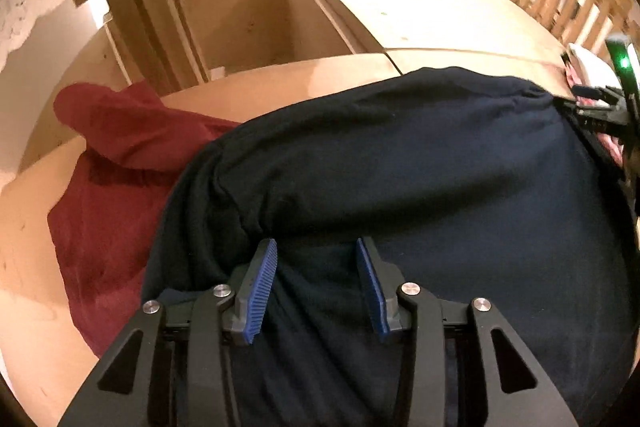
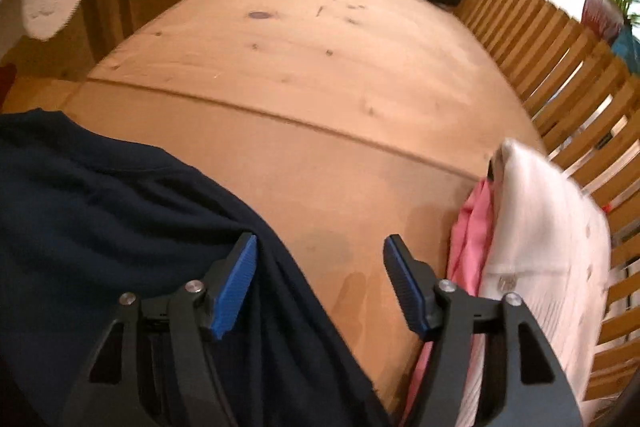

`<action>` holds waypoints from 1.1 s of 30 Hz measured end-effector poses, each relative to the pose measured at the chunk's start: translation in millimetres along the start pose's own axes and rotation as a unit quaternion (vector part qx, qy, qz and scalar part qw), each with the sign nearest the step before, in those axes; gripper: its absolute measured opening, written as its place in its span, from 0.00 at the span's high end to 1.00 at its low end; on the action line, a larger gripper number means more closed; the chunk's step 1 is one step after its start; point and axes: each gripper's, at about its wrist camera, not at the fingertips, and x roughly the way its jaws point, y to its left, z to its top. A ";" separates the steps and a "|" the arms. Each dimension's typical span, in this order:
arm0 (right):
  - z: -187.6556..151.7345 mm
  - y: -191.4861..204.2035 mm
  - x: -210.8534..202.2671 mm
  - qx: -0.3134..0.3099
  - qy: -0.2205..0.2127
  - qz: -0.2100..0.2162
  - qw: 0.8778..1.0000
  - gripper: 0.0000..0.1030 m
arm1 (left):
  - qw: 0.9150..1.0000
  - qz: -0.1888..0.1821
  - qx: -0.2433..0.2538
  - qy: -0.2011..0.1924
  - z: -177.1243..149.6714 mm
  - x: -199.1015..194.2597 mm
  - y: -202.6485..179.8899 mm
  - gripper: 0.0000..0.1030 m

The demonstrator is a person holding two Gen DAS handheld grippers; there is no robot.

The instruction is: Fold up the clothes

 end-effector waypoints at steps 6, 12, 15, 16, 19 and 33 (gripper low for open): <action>-3.5 14.0 -71.6 -0.034 -0.034 0.060 0.997 0.38 | 0.999 -0.024 0.023 -0.033 -46.8 -94.3 -12.2 0.61; -120.6 -25.9 -227.2 -0.024 -0.104 0.198 0.974 0.38 | 0.990 -0.114 0.028 -0.076 -178.2 -226.0 -30.0 0.53; -185.7 -54.3 -277.0 -0.001 -0.096 0.244 0.965 0.36 | 0.987 -0.137 0.033 -0.075 -228.2 -263.9 -43.7 0.46; -206.7 -57.8 -284.2 0.005 -0.085 0.254 0.964 0.36 | 0.988 -0.137 0.034 -0.067 -246.3 -268.2 -51.2 0.46; -267.4 -44.7 -280.5 -0.008 -0.034 0.253 0.967 0.36 | 0.987 -0.159 0.030 -0.010 -286.3 -246.8 -75.6 0.46; -377.2 7.5 -225.0 -0.061 0.046 0.246 0.966 0.67 | 0.981 -0.142 0.121 0.054 -329.0 -190.6 -137.5 0.68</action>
